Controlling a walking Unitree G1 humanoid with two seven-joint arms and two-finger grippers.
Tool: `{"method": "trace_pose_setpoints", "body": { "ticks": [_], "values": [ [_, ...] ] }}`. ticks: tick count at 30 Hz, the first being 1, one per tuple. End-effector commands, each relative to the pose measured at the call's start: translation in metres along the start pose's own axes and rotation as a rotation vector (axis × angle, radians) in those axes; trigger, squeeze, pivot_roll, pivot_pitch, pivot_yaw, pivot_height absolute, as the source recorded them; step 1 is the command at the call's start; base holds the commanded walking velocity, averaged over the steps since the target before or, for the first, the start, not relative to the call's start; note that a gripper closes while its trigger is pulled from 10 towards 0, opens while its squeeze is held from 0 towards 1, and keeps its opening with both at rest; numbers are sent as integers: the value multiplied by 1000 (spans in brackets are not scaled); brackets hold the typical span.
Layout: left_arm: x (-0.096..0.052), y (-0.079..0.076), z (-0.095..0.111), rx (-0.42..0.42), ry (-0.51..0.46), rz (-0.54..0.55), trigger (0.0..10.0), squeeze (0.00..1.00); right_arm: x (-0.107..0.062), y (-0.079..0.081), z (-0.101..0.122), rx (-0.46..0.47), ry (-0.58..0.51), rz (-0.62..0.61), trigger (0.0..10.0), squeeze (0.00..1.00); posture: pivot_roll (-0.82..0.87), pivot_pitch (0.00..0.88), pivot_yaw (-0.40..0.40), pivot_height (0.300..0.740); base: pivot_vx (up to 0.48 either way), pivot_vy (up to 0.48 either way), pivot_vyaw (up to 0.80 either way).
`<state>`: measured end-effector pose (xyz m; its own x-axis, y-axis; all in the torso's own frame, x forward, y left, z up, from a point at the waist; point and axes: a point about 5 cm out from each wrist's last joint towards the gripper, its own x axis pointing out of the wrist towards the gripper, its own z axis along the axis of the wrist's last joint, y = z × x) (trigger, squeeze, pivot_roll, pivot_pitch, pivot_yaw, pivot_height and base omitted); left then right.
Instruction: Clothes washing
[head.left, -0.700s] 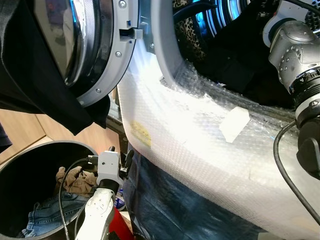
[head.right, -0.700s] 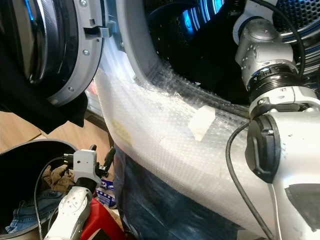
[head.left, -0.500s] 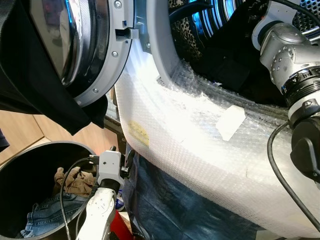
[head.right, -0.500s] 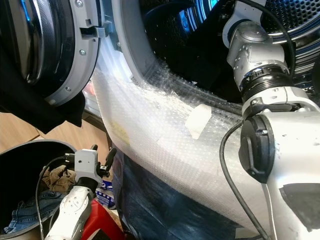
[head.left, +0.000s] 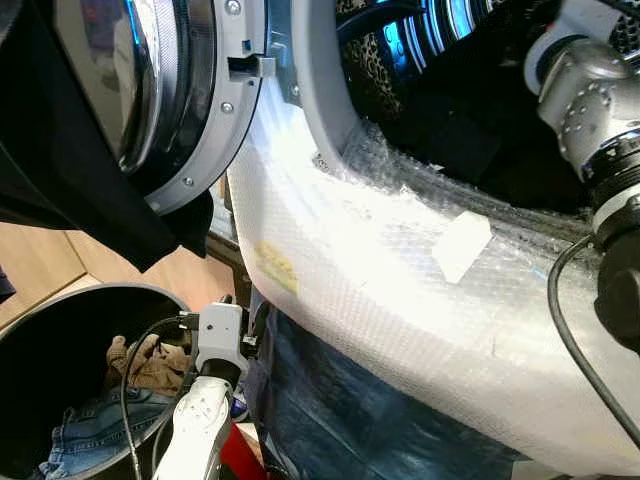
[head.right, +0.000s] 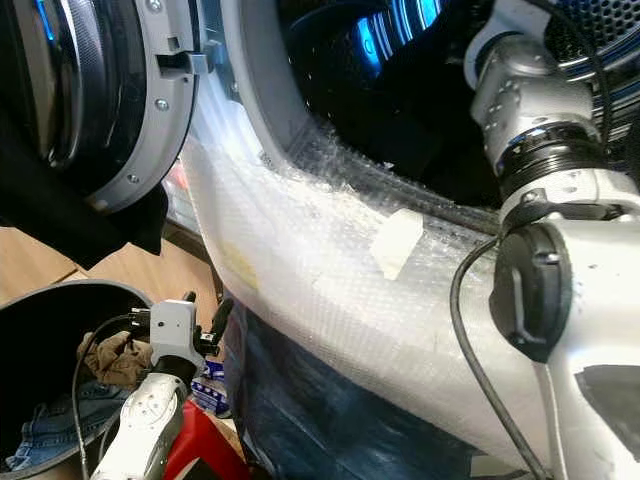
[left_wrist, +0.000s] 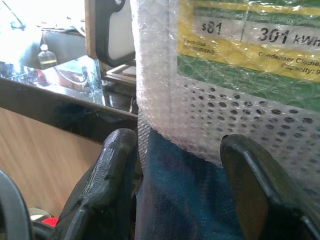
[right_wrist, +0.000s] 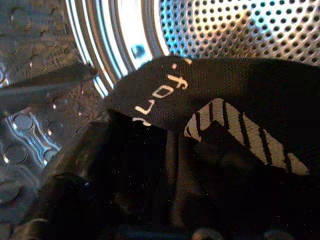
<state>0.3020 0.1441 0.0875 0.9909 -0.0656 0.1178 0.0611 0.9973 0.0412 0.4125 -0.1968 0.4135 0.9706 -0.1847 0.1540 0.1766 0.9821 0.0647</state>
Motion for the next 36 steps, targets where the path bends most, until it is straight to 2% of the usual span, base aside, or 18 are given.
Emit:
{"method": "trace_pose_setpoints", "body": {
  "ticks": [1,2,3,4,11,15,17,18,19,21,22,26,30,32,36],
  "values": [
    [1,-3,-1,-1,2,-9,10000,0,-4,-3,27,53,-62,-6,10000,1000,-83,34,-73,740,0,0,0],
    [1,-2,-1,-1,2,-8,10000,0,-4,-4,28,63,-59,-7,10000,1000,-86,34,-71,740,0,0,0],
    [1,-2,-1,-1,2,-7,10000,0,-5,-4,29,68,-57,-8,10000,682,-92,37,-69,740,0,0,0],
    [1,-1,-1,0,3,-7,10000,0,-5,-2,30,64,-50,-3,10000,0,-95,38,-69,740,0,0,0],
    [2,-2,-1,-1,3,-5,10000,0,-11,9,40,62,-52,36,10000,0,-87,42,-73,740,0,0,0],
    [1,-2,-1,-1,2,-4,10000,0,-13,4,39,29,-51,24,10000,0,-85,45,-75,740,0,0,0],
    [0,-1,-2,0,5,-3,10000,0,-20,-6,40,1,-51,18,10000,0,-90,52,-78,740,0,0,0],
    [0,-1,-2,0,5,-3,10000,0,-20,-6,40,1,-51,18,10000,0,-90,52,-78,740,0,0,0],
    [0,0,-2,0,5,-2,10000,0,-25,-14,38,-16,-52,-1,10000,0,-97,57,-78,740,0,0,0],
    [0,0,-1,1,5,-2,10000,0,-28,-17,36,-26,-52,-11,10000,0,-97,57,-78,740,0,0,0],
    [0,0,-1,1,4,-1,10000,0,-35,-24,28,-38,-35,-31,10000,0,-100,58,-76,740,0,0,0],
    [0,-1,-1,5,5,-15,10000,0,-48,-29,21,-23,-13,-29,10000,0,-106,62,-69,740,0,0,0],
    [0,0,-1,2,5,-11,10000,0,-59,-30,26,14,-33,-14,10000,0,-99,65,-69,740,0,0,0],
    [-1,1,-1,2,5,-6,10000,0,-72,-32,29,23,-51,-11,10000,0,-101,66,-67,740,0,0,0],
    [-1,1,-1,4,7,-8,10000,0,-86,-23,23,39,-32,38,10000,0,-105,69,-65,740,0,0,0]
  ]
}}
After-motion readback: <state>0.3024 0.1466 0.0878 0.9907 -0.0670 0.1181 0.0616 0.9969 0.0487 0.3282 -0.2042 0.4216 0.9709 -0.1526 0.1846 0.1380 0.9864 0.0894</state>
